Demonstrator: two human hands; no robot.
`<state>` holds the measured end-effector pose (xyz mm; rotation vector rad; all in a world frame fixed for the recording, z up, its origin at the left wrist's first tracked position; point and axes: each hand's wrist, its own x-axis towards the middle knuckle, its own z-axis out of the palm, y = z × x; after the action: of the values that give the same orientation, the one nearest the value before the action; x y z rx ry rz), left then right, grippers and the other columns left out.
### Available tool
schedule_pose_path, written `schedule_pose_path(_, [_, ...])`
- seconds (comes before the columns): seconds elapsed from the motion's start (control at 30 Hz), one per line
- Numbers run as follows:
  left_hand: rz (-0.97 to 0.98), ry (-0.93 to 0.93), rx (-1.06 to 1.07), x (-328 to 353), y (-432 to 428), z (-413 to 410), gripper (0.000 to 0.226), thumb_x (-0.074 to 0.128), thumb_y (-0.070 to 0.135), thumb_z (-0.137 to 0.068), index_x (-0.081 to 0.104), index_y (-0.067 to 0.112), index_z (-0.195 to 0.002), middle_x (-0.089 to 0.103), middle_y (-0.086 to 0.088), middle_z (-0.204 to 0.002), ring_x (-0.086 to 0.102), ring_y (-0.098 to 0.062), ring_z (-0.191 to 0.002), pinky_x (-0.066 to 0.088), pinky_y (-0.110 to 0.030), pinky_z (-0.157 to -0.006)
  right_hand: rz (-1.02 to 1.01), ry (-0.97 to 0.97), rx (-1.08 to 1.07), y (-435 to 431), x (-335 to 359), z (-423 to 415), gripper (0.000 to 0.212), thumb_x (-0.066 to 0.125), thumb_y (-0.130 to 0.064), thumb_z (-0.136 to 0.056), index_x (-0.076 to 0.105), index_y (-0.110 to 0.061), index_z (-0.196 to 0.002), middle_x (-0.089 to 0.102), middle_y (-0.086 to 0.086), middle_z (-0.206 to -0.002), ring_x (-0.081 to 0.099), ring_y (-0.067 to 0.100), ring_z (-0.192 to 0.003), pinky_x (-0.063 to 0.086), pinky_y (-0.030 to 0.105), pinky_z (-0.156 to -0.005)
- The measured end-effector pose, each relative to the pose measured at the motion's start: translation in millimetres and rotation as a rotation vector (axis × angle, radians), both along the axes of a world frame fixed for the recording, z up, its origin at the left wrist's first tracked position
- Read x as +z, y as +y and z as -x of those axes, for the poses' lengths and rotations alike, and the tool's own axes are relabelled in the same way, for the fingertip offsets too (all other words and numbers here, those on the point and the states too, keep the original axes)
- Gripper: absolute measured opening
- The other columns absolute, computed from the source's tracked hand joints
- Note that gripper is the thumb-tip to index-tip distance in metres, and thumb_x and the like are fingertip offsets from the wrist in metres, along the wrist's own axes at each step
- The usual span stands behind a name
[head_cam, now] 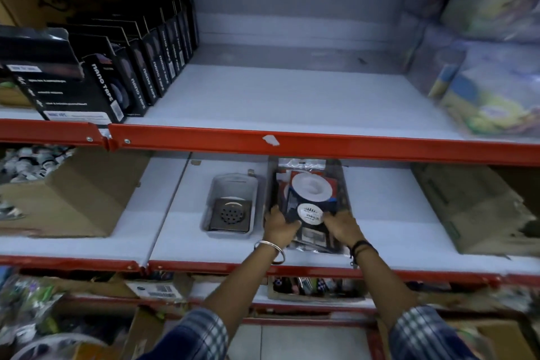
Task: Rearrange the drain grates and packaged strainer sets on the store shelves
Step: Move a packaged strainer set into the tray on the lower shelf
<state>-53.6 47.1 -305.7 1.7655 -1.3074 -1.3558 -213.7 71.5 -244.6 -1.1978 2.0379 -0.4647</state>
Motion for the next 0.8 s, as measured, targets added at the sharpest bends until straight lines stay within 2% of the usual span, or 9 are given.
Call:
schedule_pose_path(0.1, [0.030,0.172,0.114,80,26,5,0.078,0.064,-0.006,-0.074,0.025,0.000,-0.141,0.050,-0.018,-0.135,0.051,-0.033,-0.122,0.044,-0.042,-0.103,0.164,-0.090,0.031,-12,-5,1,0.048,0.059,-0.029,-0.078,0.056,-0.010,-0.122,0.064,0.015,-0.119,0.062,0.031,-0.105,0.052,0.038,-0.090])
schedule_pose_path(0.17, [0.034,0.272,0.144,83,19,6,0.071,0.052,-0.020,-0.080,0.022,-0.002,-0.142,0.047,-0.010,-0.134,0.049,-0.027,-0.121,0.041,-0.035,-0.098,0.243,-0.138,0.026,-16,3,-1,0.046,0.060,-0.013,-0.085,0.051,-0.012,-0.130,0.065,0.011,-0.117,0.063,0.029,-0.100,0.051,0.036,-0.088])
schedule_pose_path(0.23, [0.061,0.224,0.125,73,9,7,0.069,0.054,-0.016,-0.081,0.027,0.002,-0.142,0.047,-0.009,-0.135,0.053,-0.025,-0.116,0.042,-0.034,-0.096,0.269,-0.103,0.029,-19,4,1,0.048,0.057,-0.010,-0.088,0.045,-0.013,-0.134,0.065,0.011,-0.117,0.062,0.032,-0.099,0.051,0.036,-0.087])
schedule_pose_path(0.33, [-0.061,0.191,0.058,54,2,7,0.046,0.064,-0.003,-0.077,0.052,0.004,-0.120,0.055,-0.011,-0.111,0.056,-0.015,-0.087,0.045,-0.035,-0.085,0.149,0.081,0.142,-18,-14,8,0.047,0.052,-0.014,-0.090,0.039,-0.007,-0.135,0.057,0.019,-0.130,0.056,0.039,-0.113,0.048,0.045,-0.096])
schedule_pose_path(0.43, [-0.004,-0.111,-0.034,53,9,13,0.046,0.058,-0.001,-0.083,0.046,-0.002,-0.127,0.048,-0.021,-0.131,0.051,-0.033,-0.117,0.041,-0.035,-0.100,0.009,0.315,0.276,-7,-17,4,0.061,0.053,-0.012,-0.087,0.029,-0.004,-0.142,0.040,0.022,-0.140,0.045,0.041,-0.125,0.041,0.045,-0.102])
schedule_pose_path(0.57, [0.276,-0.314,-0.136,62,24,-5,0.036,0.050,-0.008,-0.084,0.048,0.002,-0.119,0.047,0.005,-0.102,0.049,-0.007,-0.092,0.041,-0.029,-0.091,0.226,0.358,0.244,6,-14,-3,0.050,0.055,-0.016,-0.087,0.040,-0.006,-0.134,0.042,0.018,-0.134,0.048,0.039,-0.118,0.044,0.045,-0.098])
schedule_pose_path(0.63, [0.356,-0.541,-0.208,62,29,-31,0.044,0.058,0.004,-0.078,0.050,0.003,-0.122,0.049,-0.004,-0.122,0.047,-0.019,-0.114,0.039,-0.035,-0.104,0.297,0.247,0.351,13,-14,-7,0.045,0.054,-0.017,-0.090,0.044,-0.007,-0.133,0.046,0.016,-0.132,0.049,0.035,-0.118,0.044,0.042,-0.097])
schedule_pose_path(0.73, [0.162,-0.853,-0.313,55,37,-79,0.070,0.061,0.028,-0.073,0.036,0.013,-0.137,0.037,-0.013,-0.144,0.033,-0.033,-0.133,0.031,-0.044,-0.111,0.157,0.061,0.594,26,-10,-16,0.026,0.046,-0.023,-0.096,0.061,-0.005,-0.106,0.060,0.013,-0.107,0.058,0.030,-0.100,0.045,0.041,-0.093])
schedule_pose_path(0.8, [-0.006,-0.976,-0.426,53,43,-105,0.078,0.057,0.037,-0.071,0.029,0.015,-0.140,0.032,-0.014,-0.148,0.028,-0.033,-0.137,0.023,-0.046,-0.115,0.056,0.098,0.698,35,-10,-23,0.035,0.041,-0.033,-0.098,0.058,-0.008,-0.080,0.055,0.006,-0.081,0.055,0.025,-0.078,0.046,0.043,-0.083])
